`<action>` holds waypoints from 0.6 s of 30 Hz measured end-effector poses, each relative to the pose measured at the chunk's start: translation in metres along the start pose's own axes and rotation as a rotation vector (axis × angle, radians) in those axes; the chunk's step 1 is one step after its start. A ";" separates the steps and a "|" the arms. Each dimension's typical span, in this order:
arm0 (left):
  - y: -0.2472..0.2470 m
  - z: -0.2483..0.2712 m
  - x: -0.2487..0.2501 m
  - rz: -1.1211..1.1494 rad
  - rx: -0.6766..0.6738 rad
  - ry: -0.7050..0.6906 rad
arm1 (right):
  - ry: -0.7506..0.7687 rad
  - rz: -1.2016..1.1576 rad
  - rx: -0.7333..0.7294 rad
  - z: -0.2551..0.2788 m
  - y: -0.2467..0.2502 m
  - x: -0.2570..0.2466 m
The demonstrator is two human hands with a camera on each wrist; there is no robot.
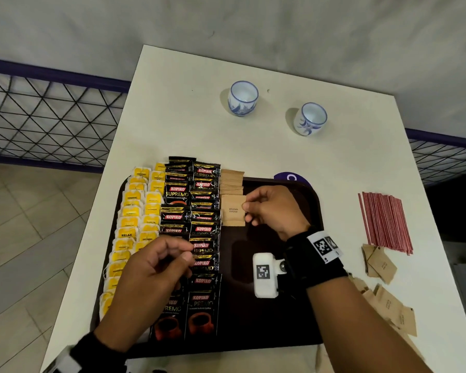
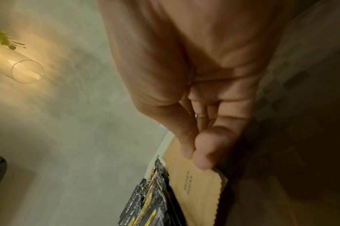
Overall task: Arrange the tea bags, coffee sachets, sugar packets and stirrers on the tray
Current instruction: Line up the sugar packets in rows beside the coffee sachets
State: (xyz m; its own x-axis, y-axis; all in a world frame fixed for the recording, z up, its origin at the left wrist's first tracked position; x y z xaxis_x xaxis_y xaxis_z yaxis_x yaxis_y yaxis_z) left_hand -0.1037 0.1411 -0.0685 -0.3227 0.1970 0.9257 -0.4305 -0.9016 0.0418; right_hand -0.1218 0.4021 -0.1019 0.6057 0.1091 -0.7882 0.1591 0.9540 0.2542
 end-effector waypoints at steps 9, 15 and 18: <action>-0.004 0.004 -0.004 -0.017 -0.031 0.019 | -0.040 -0.017 0.082 -0.003 -0.002 0.006; -0.028 0.007 0.001 -0.065 -0.148 0.004 | 0.017 0.063 0.209 0.038 0.039 0.004; -0.052 0.010 0.002 -0.118 -0.241 0.000 | 0.005 0.038 0.329 0.085 0.091 0.030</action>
State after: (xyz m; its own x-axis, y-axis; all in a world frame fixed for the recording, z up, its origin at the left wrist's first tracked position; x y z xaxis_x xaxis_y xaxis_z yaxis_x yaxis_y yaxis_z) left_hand -0.0730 0.1847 -0.0650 -0.2589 0.2951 0.9197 -0.6536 -0.7546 0.0582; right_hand -0.0226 0.4686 -0.0544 0.6124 0.1447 -0.7772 0.3803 0.8079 0.4501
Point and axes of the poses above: each hand's wrist, its own z-axis away from the middle knuckle, its own y-axis out of the back of the hand, x = y × z, the point moved 10 cm from there along -z, towards the middle knuckle, and after that the axes turned 3 degrees about -x, right-handed, at the moved point
